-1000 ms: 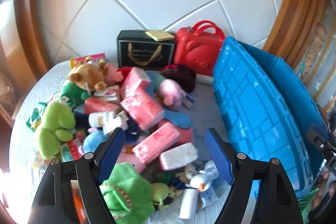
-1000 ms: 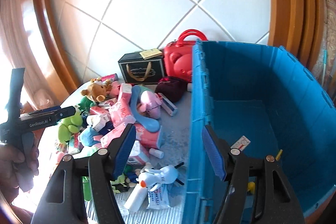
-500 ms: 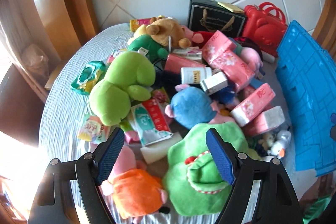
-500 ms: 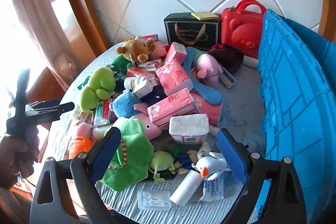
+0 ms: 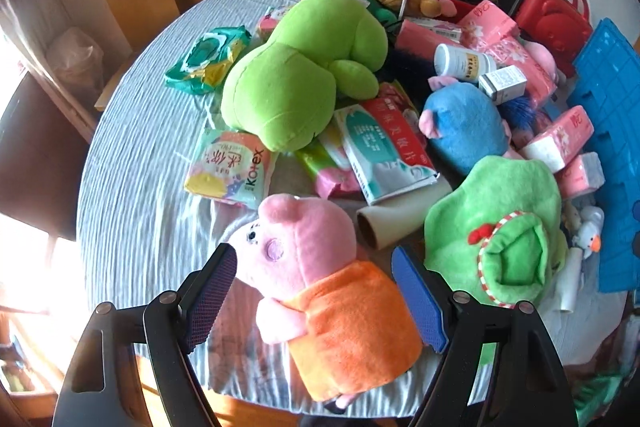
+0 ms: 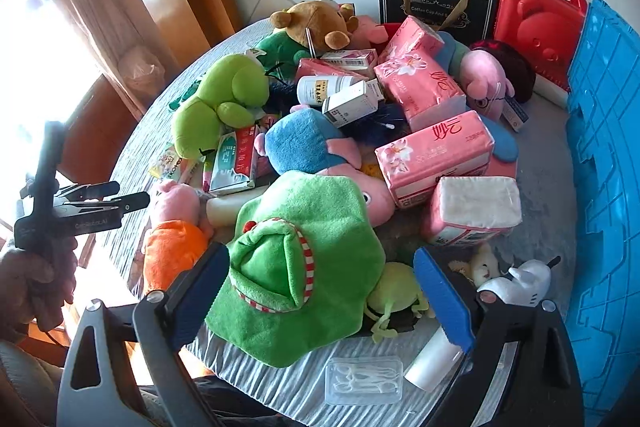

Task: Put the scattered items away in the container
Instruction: 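Return both tools to the pile toward the pink pig and green frog plush, then grasp the pink pig plush with the left tool while the right tool grasps the green frog plush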

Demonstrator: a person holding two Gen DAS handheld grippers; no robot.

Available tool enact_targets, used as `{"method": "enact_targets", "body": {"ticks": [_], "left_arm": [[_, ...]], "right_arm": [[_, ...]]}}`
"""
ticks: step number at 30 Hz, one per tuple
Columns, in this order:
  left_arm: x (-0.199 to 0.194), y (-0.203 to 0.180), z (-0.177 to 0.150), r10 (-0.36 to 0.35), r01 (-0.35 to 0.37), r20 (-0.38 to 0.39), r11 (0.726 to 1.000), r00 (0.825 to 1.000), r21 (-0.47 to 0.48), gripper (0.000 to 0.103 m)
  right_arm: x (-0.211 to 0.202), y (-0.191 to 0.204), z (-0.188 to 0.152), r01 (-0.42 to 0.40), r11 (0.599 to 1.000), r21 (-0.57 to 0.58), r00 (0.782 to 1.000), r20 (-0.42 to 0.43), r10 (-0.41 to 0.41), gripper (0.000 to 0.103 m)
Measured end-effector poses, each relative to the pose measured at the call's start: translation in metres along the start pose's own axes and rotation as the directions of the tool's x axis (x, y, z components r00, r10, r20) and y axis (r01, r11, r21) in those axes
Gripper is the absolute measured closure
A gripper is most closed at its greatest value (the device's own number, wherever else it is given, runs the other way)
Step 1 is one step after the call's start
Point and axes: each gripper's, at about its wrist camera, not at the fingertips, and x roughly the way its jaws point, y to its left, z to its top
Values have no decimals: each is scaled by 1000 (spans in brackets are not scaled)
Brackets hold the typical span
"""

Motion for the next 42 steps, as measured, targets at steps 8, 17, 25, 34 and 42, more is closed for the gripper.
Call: {"method": "enact_targets", "body": {"ticks": [8,17,25,34,42], "left_arm": [[52,9,-12,-73,65,-111,995,991,-72,23],[90,1,-4,-4,-11,-129,994,992,-113,5],[105,3,-1,81,-103,-181,988,980,-119,10],[83,6,-10,37,-55,-151,992,988,-117,35],[59,14,-11,36,-48,-106,992,994,-117,41]], "right_arm": [[8,21,4,24,1000,-16,1000,-17,-25,9],[10,22,-2,63,998,-16,997,-48,-63,9],[21,20,-4,72,997,-13,996,-60,-72,9],[58,22,-9,69,997,-26,992,-106,-71,9],[97,44,-6,90,987,-130,986,-129,-107,9]]}}
